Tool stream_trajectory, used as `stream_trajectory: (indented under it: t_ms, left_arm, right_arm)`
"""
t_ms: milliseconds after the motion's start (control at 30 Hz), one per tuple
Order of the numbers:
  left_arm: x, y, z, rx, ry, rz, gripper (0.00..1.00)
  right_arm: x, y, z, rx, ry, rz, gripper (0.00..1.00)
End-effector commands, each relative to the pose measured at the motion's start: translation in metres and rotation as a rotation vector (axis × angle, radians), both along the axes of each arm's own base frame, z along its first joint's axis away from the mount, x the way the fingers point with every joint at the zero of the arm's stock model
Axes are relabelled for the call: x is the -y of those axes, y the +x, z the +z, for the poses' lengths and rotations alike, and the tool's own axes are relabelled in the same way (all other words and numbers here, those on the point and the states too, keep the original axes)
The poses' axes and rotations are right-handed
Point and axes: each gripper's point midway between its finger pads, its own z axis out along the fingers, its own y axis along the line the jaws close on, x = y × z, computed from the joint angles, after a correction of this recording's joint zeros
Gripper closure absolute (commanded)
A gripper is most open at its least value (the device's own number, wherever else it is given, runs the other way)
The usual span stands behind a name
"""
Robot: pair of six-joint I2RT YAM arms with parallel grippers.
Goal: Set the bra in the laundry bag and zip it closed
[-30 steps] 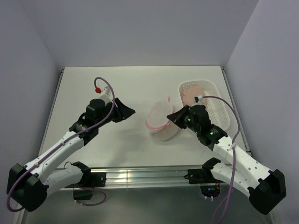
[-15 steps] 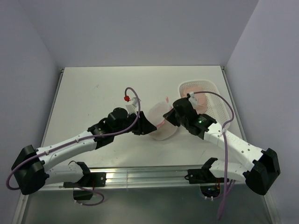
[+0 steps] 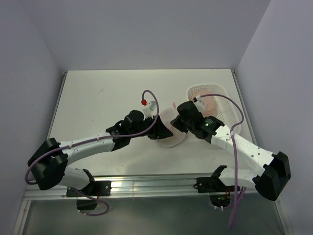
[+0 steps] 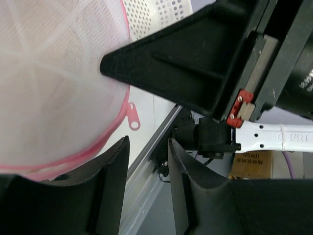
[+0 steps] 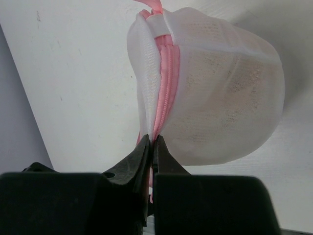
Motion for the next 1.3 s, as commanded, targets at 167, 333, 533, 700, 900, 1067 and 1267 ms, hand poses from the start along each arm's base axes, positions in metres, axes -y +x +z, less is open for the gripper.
stream_trajectory:
  t_ms: [167, 333, 533, 700, 900, 1067, 1267]
  left_arm:
    - [0.022, 0.015, 0.032, 0.020, -0.091, 0.015, 0.57]
    - [0.022, 0.019, 0.026, 0.005, -0.072, 0.035, 0.59]
    - [0.020, 0.021, 0.019, -0.012, -0.039, 0.053, 0.62]
    - [0.018, 0.021, 0.012, -0.022, -0.019, 0.060, 0.66]
    - [0.015, 0.020, 0.008, -0.030, -0.002, 0.069, 0.68]
    - [0.015, 0.022, 0.007, -0.033, 0.005, 0.072, 0.70]
    - [0.016, 0.023, 0.006, -0.032, 0.011, 0.075, 0.71]
  right_arm:
    - [0.000, 0.003, 0.018, 0.041, 0.014, -0.015, 1.00]
    - [0.000, 0.003, 0.018, 0.044, 0.018, -0.012, 1.00]
    - [-0.001, 0.002, 0.017, 0.041, 0.024, -0.007, 1.00]
    - [-0.003, 0.003, 0.015, 0.039, 0.026, -0.004, 1.00]
    - [-0.005, 0.004, 0.014, 0.036, 0.029, 0.000, 1.00]
    - [-0.007, 0.004, 0.014, 0.037, 0.033, 0.004, 1.00]
    - [-0.005, 0.004, 0.015, 0.040, 0.031, 0.001, 1.00]
